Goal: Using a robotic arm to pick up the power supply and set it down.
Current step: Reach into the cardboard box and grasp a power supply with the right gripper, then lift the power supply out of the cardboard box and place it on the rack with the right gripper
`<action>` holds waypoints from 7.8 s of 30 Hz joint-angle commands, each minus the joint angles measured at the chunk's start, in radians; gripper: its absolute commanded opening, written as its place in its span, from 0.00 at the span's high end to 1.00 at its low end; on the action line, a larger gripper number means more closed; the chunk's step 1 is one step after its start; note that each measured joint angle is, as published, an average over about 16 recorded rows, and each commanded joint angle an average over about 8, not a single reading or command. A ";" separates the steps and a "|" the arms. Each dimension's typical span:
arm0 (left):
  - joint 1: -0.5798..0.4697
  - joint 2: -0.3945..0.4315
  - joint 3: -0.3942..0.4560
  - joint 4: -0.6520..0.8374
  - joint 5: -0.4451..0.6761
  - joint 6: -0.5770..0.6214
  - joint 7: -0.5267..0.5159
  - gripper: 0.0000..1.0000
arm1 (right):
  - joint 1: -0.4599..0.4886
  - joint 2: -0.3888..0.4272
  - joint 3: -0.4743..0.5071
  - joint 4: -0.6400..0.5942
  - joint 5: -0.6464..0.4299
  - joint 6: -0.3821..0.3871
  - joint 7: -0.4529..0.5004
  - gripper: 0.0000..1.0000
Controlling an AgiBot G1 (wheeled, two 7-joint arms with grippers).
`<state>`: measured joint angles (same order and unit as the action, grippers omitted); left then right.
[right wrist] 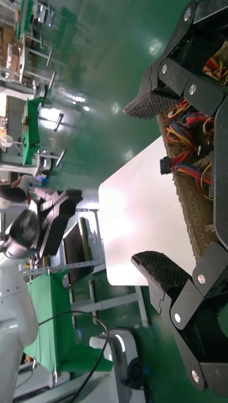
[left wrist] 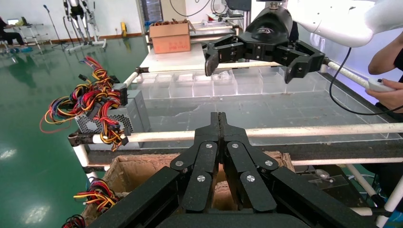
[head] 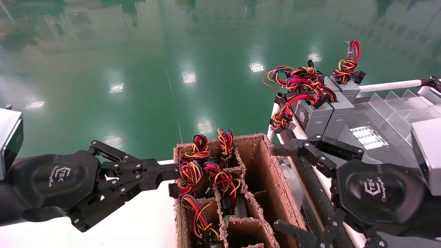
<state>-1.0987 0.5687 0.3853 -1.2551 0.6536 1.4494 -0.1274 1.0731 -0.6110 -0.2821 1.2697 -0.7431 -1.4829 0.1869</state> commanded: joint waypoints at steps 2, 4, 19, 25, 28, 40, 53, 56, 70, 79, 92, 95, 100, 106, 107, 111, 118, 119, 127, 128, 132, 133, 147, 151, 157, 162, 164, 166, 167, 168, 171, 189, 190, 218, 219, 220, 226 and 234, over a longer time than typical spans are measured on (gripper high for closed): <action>0.000 0.000 0.000 0.000 0.000 0.000 0.000 0.19 | -0.001 0.000 -0.001 -0.007 -0.007 0.007 0.000 0.00; 0.000 0.000 0.000 0.000 0.000 0.000 0.000 0.00 | -0.002 0.000 -0.003 -0.018 -0.016 0.015 -0.001 0.00; 0.000 0.000 0.000 0.000 0.000 0.000 0.000 0.00 | 0.150 -0.145 -0.173 -0.172 -0.333 0.123 0.101 0.00; 0.000 0.000 0.000 0.000 0.000 0.000 0.000 0.00 | 0.256 -0.283 -0.258 -0.313 -0.456 0.128 0.106 0.00; 0.000 0.000 0.000 0.000 0.000 0.000 0.000 0.00 | 0.293 -0.344 -0.284 -0.384 -0.497 0.140 0.084 0.00; 0.000 0.000 0.000 0.000 0.000 0.000 0.000 0.00 | 0.346 -0.493 -0.328 -0.564 -0.567 0.175 -0.055 1.00; 0.000 0.000 0.000 0.000 0.000 0.000 0.000 0.00 | 0.350 -0.523 -0.318 -0.631 -0.558 0.197 -0.117 1.00; 0.000 0.000 0.000 0.000 0.000 0.000 0.000 0.00 | 0.352 -0.528 -0.318 -0.648 -0.558 0.201 -0.116 1.00; 0.000 0.000 0.000 0.000 0.000 0.000 0.000 0.00 | 0.358 -0.550 -0.313 -0.713 -0.550 0.204 -0.150 1.00; 0.000 0.000 0.000 0.000 0.000 0.000 0.000 0.00 | 0.358 -0.550 -0.305 -0.744 -0.534 0.184 -0.175 1.00; 0.000 0.000 0.000 0.000 0.000 0.000 0.000 0.00 | 0.360 -0.549 -0.301 -0.786 -0.521 0.151 -0.198 1.00; 0.000 0.000 0.000 0.000 0.000 0.000 0.000 0.00 | 0.364 -0.548 -0.296 -0.802 -0.510 0.139 -0.195 1.00; 0.000 0.000 0.000 0.000 0.000 0.000 0.000 0.00 | 0.375 -0.542 -0.281 -0.831 -0.483 0.108 -0.195 1.00; 0.000 0.000 0.000 0.000 0.000 0.000 0.000 0.00 | 0.391 -0.525 -0.257 -0.850 -0.444 0.064 -0.209 1.00; 0.000 0.000 0.000 0.000 0.000 0.000 0.000 0.00 | 0.393 -0.521 -0.253 -0.851 -0.437 0.057 -0.211 1.00; 0.000 0.000 0.000 0.000 0.000 0.000 0.000 0.00 | 0.398 -0.503 -0.233 -0.848 -0.406 0.030 -0.217 1.00; 0.000 0.000 0.001 0.000 0.000 0.000 0.000 0.00 | 0.406 -0.450 -0.190 -0.814 -0.342 -0.017 -0.210 1.00; 0.000 0.000 0.001 0.000 0.000 0.000 0.000 0.00 | 0.409 -0.440 -0.183 -0.806 -0.331 -0.024 -0.206 1.00; 0.000 0.000 0.001 0.000 0.000 0.000 0.000 0.00 | 0.430 -0.326 -0.121 -0.720 -0.237 -0.072 -0.155 1.00; 0.000 0.000 0.001 0.000 0.000 0.000 0.000 0.00 | 0.431 -0.310 -0.112 -0.711 -0.224 -0.075 -0.146 1.00; 0.000 0.000 0.001 0.000 0.000 0.000 0.000 0.00 | 0.434 -0.246 -0.083 -0.684 -0.170 -0.083 -0.105 1.00; 0.000 0.000 0.001 0.000 0.000 0.000 0.000 0.00 | 0.434 -0.230 -0.076 -0.680 -0.157 -0.085 -0.097 1.00; 0.000 0.000 0.001 0.000 0.000 0.000 0.000 0.00 | 0.430 -0.043 -0.027 -0.747 -0.068 -0.082 -0.104 1.00; 0.000 0.000 0.001 0.000 0.000 0.000 0.000 0.00 | 0.421 -0.001 -0.021 -0.805 -0.051 -0.091 -0.115 1.00; 0.000 0.000 0.001 0.000 0.000 0.000 0.000 0.00 | 0.429 0.038 -0.031 -0.888 -0.046 -0.089 -0.122 1.00; 0.000 0.000 0.001 0.000 0.000 0.000 0.000 0.00 | 0.467 0.046 -0.052 -0.966 -0.081 -0.062 -0.159 1.00; 0.000 0.000 0.001 0.000 0.000 0.000 0.000 0.00 | 0.486 0.043 -0.061 -0.999 -0.101 -0.043 -0.176 1.00; 0.000 0.000 0.001 0.000 0.000 0.000 0.000 0.00 | 0.507 0.036 -0.071 -1.031 -0.121 -0.015 -0.192 1.00; 0.000 0.000 0.001 0.000 0.000 0.000 0.000 0.00 | 0.517 0.032 -0.076 -1.048 -0.131 0.005 -0.200 1.00; 0.000 0.000 0.001 0.000 0.000 0.000 0.000 0.00 | 0.527 0.027 -0.081 -1.065 -0.141 0.027 -0.207 1.00; 0.000 0.000 0.001 0.000 0.000 0.000 0.000 0.00 | 0.554 0.006 -0.095 -1.110 -0.170 0.102 -0.222 1.00; 0.000 0.000 0.001 0.000 -0.001 0.000 0.000 0.00 | 0.673 -0.119 -0.166 -1.222 -0.285 0.347 -0.247 1.00; 0.000 0.000 0.001 0.000 -0.001 0.000 0.000 0.00 | 0.676 -0.126 -0.169 -1.225 -0.290 0.354 -0.249 1.00; 0.000 0.000 0.001 0.000 -0.001 0.000 0.000 0.00 | 0.736 -0.290 -0.210 -1.257 -0.350 0.492 -0.286 1.00; 0.000 0.000 0.001 0.000 -0.001 0.000 0.000 0.00 | 0.738 -0.295 -0.211 -1.257 -0.351 0.498 -0.287 1.00; 0.000 0.000 0.001 0.000 -0.001 0.000 0.000 0.00 | 0.741 -0.300 -0.211 -1.257 -0.351 0.503 -0.288 1.00; 0.000 0.000 0.001 0.000 -0.001 0.000 0.000 0.00 | 0.754 -0.325 -0.211 -1.261 -0.351 0.540 -0.293 1.00; 0.000 0.000 0.001 0.000 -0.001 0.000 0.000 0.00 | 0.746 -0.337 -0.212 -1.270 -0.352 0.561 -0.297 0.57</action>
<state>-1.0990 0.5684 0.3863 -1.2551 0.6530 1.4491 -0.1270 1.8203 -0.9435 -0.4924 0.0008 -1.0932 -0.9284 -0.1091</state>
